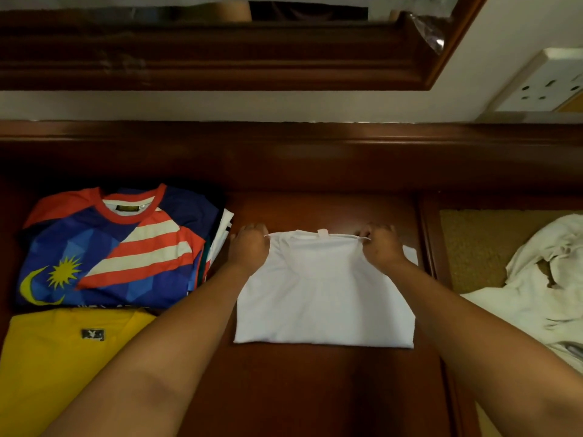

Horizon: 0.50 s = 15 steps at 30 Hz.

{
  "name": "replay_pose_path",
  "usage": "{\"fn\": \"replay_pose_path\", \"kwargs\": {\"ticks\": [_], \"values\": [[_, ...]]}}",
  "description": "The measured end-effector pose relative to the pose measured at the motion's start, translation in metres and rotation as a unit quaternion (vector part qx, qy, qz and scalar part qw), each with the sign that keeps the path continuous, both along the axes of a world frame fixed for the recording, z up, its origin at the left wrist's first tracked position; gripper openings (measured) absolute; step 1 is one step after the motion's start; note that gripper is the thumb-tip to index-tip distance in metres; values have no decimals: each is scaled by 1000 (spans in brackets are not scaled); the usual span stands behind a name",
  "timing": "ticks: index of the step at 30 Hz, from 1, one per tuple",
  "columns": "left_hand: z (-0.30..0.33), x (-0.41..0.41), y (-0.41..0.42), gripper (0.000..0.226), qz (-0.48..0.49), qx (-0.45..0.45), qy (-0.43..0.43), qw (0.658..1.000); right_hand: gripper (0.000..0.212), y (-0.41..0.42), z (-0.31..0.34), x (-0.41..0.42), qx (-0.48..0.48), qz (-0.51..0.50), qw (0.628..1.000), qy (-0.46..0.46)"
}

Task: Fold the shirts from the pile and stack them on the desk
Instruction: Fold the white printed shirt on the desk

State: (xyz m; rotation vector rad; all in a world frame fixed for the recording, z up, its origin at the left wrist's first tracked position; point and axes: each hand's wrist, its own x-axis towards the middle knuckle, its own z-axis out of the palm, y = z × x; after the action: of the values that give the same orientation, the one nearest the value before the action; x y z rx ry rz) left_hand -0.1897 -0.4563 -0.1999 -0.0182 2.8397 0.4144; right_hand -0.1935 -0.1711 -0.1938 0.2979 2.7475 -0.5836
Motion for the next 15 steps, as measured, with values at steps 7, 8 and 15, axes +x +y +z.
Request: {"fn": "replay_pose_path", "kwargs": {"ticks": [7, 8, 15], "values": [[5, 32, 27, 41, -34, -9, 56, 998, 41, -29, 1, 33, 21, 146, 983, 105], [3, 37, 33, 43, -51, -15, 36, 998, 42, -33, -4, 37, 32, 173, 980, 91], [6, 23, 56, 43, -41, -42, 17, 998, 42, -57, 1, 15, 45, 122, 990, 53]]}}
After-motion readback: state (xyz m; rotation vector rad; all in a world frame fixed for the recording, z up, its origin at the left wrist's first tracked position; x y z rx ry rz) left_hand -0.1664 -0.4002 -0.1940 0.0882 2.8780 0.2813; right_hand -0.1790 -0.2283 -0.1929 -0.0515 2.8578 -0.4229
